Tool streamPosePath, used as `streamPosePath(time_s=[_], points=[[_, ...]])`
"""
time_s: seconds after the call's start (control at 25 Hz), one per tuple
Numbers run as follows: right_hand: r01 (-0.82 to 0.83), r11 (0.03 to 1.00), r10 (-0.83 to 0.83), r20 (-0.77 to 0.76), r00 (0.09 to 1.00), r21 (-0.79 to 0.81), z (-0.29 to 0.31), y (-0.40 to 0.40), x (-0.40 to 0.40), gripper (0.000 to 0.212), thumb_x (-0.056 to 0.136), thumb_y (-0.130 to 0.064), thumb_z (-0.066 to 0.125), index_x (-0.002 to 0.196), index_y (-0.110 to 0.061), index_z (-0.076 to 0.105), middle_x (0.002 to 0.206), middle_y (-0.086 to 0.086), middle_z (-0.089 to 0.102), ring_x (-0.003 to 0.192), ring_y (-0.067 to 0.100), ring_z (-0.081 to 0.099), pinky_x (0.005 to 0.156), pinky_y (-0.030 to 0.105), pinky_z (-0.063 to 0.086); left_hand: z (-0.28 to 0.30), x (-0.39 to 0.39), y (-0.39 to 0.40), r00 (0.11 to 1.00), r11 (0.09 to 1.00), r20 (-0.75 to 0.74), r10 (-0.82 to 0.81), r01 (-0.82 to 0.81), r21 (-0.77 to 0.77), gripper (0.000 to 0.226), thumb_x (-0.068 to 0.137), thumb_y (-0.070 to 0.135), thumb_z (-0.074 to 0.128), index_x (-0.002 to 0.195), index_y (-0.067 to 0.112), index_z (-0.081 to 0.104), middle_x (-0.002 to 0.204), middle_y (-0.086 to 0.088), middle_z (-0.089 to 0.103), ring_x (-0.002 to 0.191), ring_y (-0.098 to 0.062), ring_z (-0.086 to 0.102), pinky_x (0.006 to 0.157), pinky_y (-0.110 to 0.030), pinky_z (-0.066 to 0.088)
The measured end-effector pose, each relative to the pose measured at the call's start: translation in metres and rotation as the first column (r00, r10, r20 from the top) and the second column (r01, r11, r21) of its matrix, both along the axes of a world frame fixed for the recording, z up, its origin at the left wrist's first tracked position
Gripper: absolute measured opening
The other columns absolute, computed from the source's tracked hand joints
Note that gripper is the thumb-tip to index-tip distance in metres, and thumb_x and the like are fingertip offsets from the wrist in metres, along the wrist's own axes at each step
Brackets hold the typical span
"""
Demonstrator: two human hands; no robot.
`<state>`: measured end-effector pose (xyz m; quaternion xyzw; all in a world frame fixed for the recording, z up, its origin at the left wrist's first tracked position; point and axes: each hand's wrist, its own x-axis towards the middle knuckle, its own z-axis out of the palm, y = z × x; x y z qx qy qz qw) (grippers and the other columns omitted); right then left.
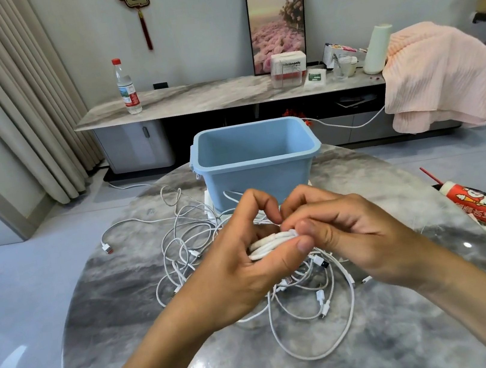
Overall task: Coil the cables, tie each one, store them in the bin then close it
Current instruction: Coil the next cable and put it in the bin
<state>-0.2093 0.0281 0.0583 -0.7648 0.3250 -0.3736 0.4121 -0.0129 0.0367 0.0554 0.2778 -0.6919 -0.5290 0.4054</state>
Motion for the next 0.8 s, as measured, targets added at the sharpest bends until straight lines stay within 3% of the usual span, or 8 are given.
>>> streamPosePath(time_s=[0.08, 0.16, 0.28, 0.32, 0.4, 0.52, 0.68, 0.8], points=[[-0.06, 0.986, 0.045, 0.098, 0.994, 0.153, 0.0, 0.002, 0.004, 0.038, 0.096, -0.035, 0.047, 0.099, -0.004, 0.069, 0.097, 0.001, 0.056, 0.088, 0.018, 0.058, 0.082, 0.031, 0.048, 0.002, -0.003, 0.0, 0.999, 0.994, -0.043, 0.006, -0.001, 0.109, 0.035, 0.091, 0.028, 0.066, 0.098, 0.012, 0.036, 0.068, -0.004, 0.059, 0.053, -0.015, 0.048, 0.046, -0.016, 0.035], [-0.08, 0.962, 0.024, 0.209, 0.978, 0.262, -0.003, 0.003, 0.011, 0.042, 0.097, -0.033, 0.045, 0.105, 0.004, 0.064, 0.087, 0.002, 0.057, 0.077, 0.019, 0.055, 0.074, 0.027, 0.048, 0.004, -0.009, -0.002, 0.994, 0.951, -0.091, 0.061, -0.03, 0.308, 0.038, 0.09, 0.041, 0.062, 0.097, 0.011, 0.039, 0.069, -0.014, 0.062, 0.046, -0.014, 0.043, 0.038, -0.016, 0.028], [0.032, 0.931, -0.129, 0.247, 0.96, 0.364, -0.006, 0.002, 0.021, 0.025, 0.094, -0.023, 0.059, 0.101, -0.002, 0.07, 0.081, 0.008, 0.068, 0.069, 0.02, 0.057, 0.064, 0.022, 0.048, -0.001, -0.015, -0.006, 0.984, 0.873, -0.074, 0.162, -0.108, 0.475, 0.065, 0.081, 0.064, 0.055, 0.109, 0.006, 0.052, 0.074, -0.014, 0.069, 0.048, -0.02, 0.053, 0.039, -0.019, 0.032], [0.093, 0.909, -0.211, 0.255, 0.944, 0.407, -0.008, 0.001, 0.025, 0.023, 0.09, -0.023, 0.062, 0.099, -0.006, 0.074, 0.086, 0.013, 0.073, 0.072, 0.024, 0.06, 0.066, 0.026, 0.051, -0.004, -0.015, -0.007, 0.982, 0.861, -0.067, 0.177, -0.122, 0.493, 0.068, 0.078, 0.066, 0.053, 0.112, 0.007, 0.055, 0.08, -0.015, 0.071, 0.054, -0.024, 0.06, 0.041, -0.022, 0.037], [0.206, 0.859, -0.36, 0.266, 0.894, 0.469, -0.012, -0.002, 0.027, 0.027, 0.084, -0.027, 0.065, 0.1, -0.009, 0.076, 0.097, 0.021, 0.074, 0.08, 0.029, 0.064, 0.074, 0.037, 0.053, -0.008, -0.015, -0.009, 0.972, 0.848, -0.065, 0.224, -0.162, 0.504, 0.054, 0.082, 0.057, 0.057, 0.113, 0.012, 0.061, 0.09, -0.019, 0.073, 0.064, -0.029, 0.066, 0.045, -0.025, 0.046], [0.269, 0.798, -0.481, 0.302, 0.823, 0.54, -0.015, -0.004, 0.025, 0.026, 0.083, -0.022, 0.068, 0.105, -0.008, 0.073, 0.094, 0.019, 0.075, 0.078, 0.027, 0.068, 0.069, 0.034, 0.057, -0.013, -0.015, -0.01, 0.951, 0.855, -0.055, 0.304, -0.247, 0.456, 0.027, 0.093, 0.034, 0.059, 0.107, 0.012, 0.064, 0.086, -0.016, 0.073, 0.063, -0.026, 0.067, 0.047, -0.024, 0.047], [0.278, 0.741, -0.521, 0.261, 0.813, 0.611, -0.019, -0.004, 0.025, 0.015, 0.09, -0.012, 0.066, 0.101, -0.006, 0.073, 0.093, 0.019, 0.075, 0.074, 0.025, 0.07, 0.067, 0.033, 0.059, -0.013, -0.015, -0.01, 0.949, 0.825, 0.047, 0.311, -0.295, 0.482, 0.041, 0.093, 0.051, 0.049, 0.1, 0.014, 0.066, 0.076, -0.021, 0.072, 0.052, -0.024, 0.063, 0.045, -0.024, 0.041], [0.283, 0.706, -0.591, 0.32, 0.741, 0.649, -0.006, -0.012, 0.024, 0.01, 0.089, -0.008, 0.066, 0.095, -0.004, 0.073, 0.085, 0.016, 0.075, 0.064, 0.02, 0.069, 0.062, 0.029, 0.061, -0.008, -0.009, -0.014, 0.923, 0.768, 0.146, 0.357, -0.379, 0.517, 0.05, 0.094, 0.062, 0.038, 0.106, 0.02, 0.06, 0.074, -0.02, 0.073, 0.052, -0.023, 0.062, 0.046, -0.025, 0.037]])
